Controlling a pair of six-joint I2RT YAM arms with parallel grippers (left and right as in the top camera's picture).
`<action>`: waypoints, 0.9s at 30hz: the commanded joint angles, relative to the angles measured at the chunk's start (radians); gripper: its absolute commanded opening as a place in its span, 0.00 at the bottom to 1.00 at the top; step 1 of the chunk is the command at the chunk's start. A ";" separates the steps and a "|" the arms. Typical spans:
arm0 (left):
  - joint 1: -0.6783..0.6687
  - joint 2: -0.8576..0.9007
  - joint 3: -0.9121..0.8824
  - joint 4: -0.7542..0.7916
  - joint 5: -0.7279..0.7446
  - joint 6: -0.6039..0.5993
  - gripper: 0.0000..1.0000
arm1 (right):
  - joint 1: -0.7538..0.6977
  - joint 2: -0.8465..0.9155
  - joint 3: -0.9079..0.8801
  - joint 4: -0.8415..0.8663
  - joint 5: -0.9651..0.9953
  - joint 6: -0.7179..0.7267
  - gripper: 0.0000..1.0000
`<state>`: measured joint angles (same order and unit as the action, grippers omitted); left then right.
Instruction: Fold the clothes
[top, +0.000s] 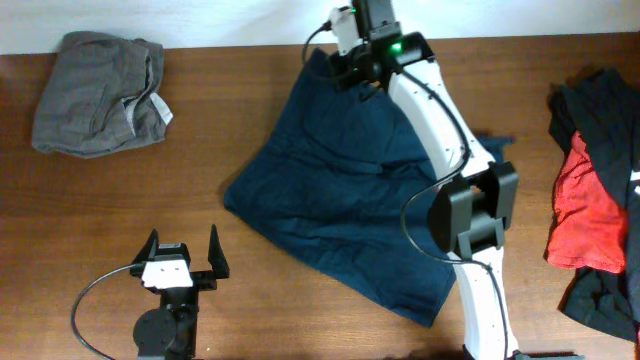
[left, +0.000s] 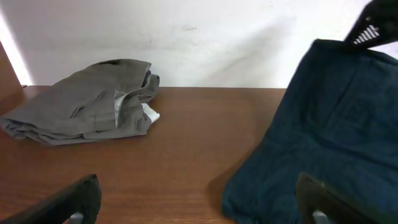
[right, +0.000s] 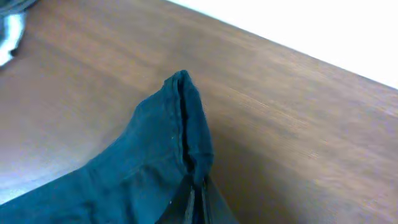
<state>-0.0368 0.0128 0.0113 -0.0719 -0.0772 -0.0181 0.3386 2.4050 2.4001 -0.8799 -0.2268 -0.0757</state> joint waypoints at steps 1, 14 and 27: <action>0.005 -0.007 -0.002 -0.005 0.010 0.019 0.99 | 0.049 -0.037 0.037 -0.016 -0.043 -0.045 0.04; 0.005 -0.007 -0.002 -0.005 0.010 0.019 0.99 | 0.194 -0.037 0.114 -0.100 -0.026 -0.115 0.04; 0.005 -0.007 -0.002 -0.005 0.010 0.019 0.99 | 0.290 -0.037 0.114 -0.253 0.111 0.175 0.04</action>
<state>-0.0368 0.0128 0.0113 -0.0719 -0.0776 -0.0181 0.5953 2.4042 2.4908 -1.0981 -0.1379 -0.0284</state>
